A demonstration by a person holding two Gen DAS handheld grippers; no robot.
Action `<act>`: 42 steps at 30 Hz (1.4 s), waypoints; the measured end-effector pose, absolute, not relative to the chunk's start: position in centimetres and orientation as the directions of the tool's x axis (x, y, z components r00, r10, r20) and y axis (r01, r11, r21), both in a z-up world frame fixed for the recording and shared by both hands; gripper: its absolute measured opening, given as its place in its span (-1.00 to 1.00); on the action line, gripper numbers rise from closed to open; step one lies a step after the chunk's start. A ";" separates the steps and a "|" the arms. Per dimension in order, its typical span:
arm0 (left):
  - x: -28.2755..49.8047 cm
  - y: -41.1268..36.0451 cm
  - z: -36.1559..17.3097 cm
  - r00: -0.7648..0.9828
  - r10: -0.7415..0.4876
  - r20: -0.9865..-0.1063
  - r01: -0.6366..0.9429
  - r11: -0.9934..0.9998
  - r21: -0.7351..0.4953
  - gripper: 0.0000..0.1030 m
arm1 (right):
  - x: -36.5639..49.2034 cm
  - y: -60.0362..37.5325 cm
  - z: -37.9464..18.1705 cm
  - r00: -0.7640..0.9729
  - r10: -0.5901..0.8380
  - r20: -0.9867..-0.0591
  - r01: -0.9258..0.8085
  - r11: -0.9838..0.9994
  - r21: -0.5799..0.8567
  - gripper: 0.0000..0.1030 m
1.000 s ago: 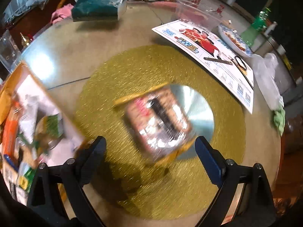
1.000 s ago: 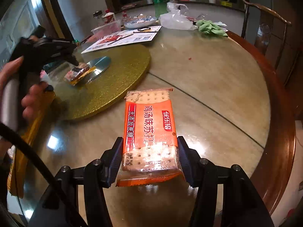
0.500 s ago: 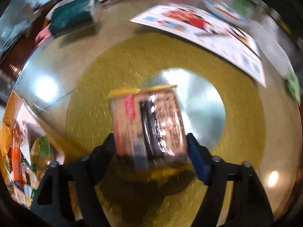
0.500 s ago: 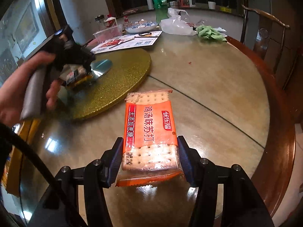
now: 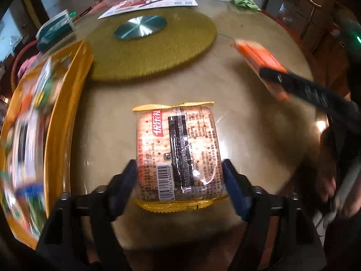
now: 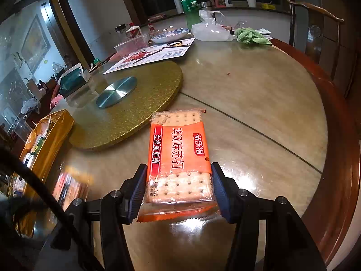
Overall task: Organize snacks
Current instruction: 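Carry the clear cracker pack and orange pack over the tray with both grippers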
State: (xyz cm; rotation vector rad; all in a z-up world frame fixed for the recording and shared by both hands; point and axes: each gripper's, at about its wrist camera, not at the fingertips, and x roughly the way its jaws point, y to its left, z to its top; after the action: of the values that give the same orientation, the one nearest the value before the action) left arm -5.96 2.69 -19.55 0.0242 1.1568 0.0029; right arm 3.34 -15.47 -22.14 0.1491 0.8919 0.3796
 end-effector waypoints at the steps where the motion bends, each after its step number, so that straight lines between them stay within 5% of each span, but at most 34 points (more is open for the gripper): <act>1: -6.1 2.7 -19.8 0.397 0.026 -0.918 -0.002 1.000 0.028 0.83 | 3.4 -15.4 -22.1 0.565 0.384 -0.730 -0.265 0.923 0.281 0.08; 10: -4.7 3.0 -19.7 0.409 0.055 -0.911 -0.083 0.996 0.023 0.79 | 3.3 -15.3 -22.1 0.562 0.397 -0.726 -0.270 0.917 0.293 0.08; 14: -5.6 2.0 -19.2 0.473 0.049 -0.880 -0.068 0.997 0.019 0.35 | 3.3 -15.4 -22.1 0.562 0.394 -0.728 -0.270 0.919 0.288 0.09; 20: -6.6 1.2 -19.2 0.538 0.160 -0.828 -0.086 0.987 0.134 0.35 | 3.3 -14.6 -22.0 0.567 0.342 -0.749 -0.272 0.936 0.222 0.06; 32: -10.1 4.3 -16.3 0.585 0.024 -0.810 -0.154 0.985 -0.082 0.35 | -2.1 -11.9 -18.5 0.569 0.393 -0.722 -0.392 0.902 0.182 0.04; 42: -12.1 6.0 -12.8 0.644 0.058 -0.763 -0.198 0.976 -0.093 0.35 | -4.0 -9.6 -16.4 0.615 0.390 -0.685 -0.439 0.891 0.114 0.04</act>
State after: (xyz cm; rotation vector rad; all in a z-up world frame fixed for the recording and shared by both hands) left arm -12.05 6.00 -12.81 -0.1738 0.8603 0.1470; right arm -4.00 -9.61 -16.35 -0.0674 0.7732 0.4783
